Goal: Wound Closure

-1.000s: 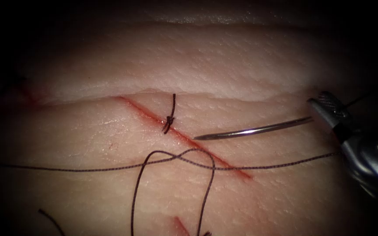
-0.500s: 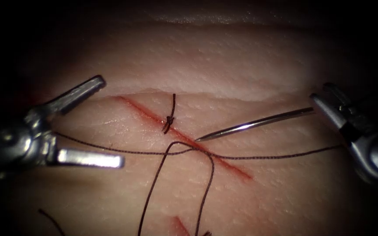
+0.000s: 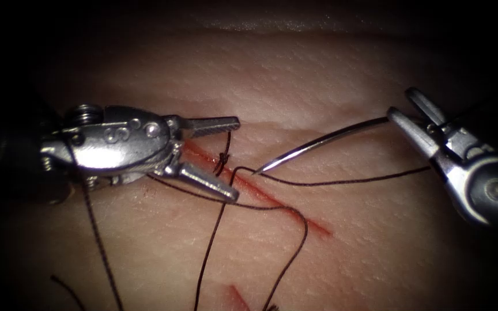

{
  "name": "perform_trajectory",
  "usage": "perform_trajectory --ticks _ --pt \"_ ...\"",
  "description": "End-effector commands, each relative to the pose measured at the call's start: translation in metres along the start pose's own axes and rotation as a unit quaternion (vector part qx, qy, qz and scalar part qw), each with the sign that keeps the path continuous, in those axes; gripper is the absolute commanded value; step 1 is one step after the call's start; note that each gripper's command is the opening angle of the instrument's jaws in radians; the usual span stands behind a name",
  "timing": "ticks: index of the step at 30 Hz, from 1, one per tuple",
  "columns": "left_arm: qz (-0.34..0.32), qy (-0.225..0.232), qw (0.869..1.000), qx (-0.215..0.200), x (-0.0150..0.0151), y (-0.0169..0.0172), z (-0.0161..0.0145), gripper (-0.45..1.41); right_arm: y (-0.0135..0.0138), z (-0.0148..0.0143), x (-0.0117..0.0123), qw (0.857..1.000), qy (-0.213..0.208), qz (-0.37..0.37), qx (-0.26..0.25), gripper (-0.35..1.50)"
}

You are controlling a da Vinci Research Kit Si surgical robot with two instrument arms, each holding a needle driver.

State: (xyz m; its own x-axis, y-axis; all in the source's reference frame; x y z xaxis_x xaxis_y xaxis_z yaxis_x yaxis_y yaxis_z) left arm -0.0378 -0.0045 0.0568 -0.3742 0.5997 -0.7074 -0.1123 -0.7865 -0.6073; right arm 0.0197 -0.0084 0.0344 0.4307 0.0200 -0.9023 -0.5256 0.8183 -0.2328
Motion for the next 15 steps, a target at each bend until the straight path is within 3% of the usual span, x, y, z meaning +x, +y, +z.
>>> perform_trajectory --ticks 1,15 --pt "-0.003 0.0 1.0 -0.006 0.0003 -0.0005 0.0009 0.76 -0.0004 0.0018 0.0005 1.0 0.005 -0.012 0.011 -0.35" --pt "-0.053 -0.022 0.998 -0.028 0.0014 -0.0021 0.003 0.78 -0.0037 0.0036 0.0043 0.996 0.037 -0.072 0.038 -0.35"
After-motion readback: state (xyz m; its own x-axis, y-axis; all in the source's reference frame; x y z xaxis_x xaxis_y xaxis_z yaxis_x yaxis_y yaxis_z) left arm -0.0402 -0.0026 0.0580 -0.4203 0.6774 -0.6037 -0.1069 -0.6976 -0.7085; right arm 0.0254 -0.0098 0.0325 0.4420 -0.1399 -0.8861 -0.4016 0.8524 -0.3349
